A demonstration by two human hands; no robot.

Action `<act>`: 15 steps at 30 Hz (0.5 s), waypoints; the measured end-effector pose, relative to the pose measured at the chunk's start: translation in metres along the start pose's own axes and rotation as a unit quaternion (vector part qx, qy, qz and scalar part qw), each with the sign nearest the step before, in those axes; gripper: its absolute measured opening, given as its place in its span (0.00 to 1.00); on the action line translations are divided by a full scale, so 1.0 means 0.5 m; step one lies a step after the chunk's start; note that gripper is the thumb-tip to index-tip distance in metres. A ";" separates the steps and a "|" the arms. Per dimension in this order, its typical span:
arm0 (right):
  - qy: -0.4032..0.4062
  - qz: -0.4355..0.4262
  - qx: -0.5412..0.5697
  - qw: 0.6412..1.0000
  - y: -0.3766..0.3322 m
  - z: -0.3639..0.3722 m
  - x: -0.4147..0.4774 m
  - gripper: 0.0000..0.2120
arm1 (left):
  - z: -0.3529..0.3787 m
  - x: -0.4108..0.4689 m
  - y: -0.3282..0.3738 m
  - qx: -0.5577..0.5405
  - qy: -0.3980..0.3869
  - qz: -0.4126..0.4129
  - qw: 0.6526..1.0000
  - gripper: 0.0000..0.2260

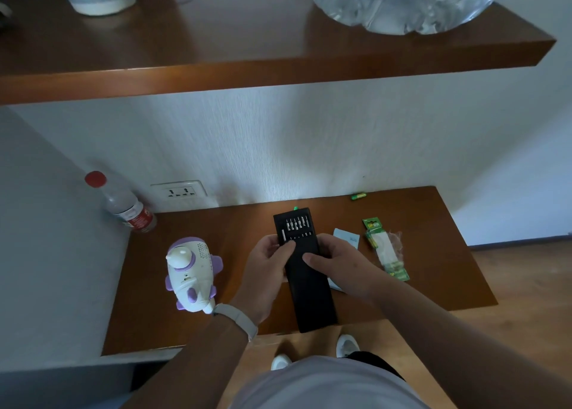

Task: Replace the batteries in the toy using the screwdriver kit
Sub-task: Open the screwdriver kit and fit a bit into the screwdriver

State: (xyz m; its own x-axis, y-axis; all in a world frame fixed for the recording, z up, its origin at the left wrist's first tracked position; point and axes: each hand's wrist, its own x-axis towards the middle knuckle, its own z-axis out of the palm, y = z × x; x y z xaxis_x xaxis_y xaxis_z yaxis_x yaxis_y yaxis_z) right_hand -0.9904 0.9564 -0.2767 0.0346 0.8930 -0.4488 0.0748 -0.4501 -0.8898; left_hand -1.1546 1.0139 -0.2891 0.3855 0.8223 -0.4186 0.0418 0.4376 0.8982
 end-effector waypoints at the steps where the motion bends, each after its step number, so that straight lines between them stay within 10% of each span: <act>1: 0.001 -0.004 -0.005 1.000 0.000 0.000 -0.002 0.09 | 0.000 0.003 0.005 -0.002 -0.001 -0.003 1.000 0.09; 15: 0.011 0.046 -0.015 0.999 0.014 0.018 -0.019 0.11 | -0.026 0.042 0.044 -0.068 0.101 0.045 0.992 0.10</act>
State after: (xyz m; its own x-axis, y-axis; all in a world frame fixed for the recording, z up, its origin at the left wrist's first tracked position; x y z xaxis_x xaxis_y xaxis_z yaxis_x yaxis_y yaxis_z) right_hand -0.9993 0.9445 -0.2793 0.0641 0.8481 -0.5260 0.1009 -0.5299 -0.8420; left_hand -1.1574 1.0452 -0.2799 0.1888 0.9106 -0.3677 -0.1146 0.3923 0.9127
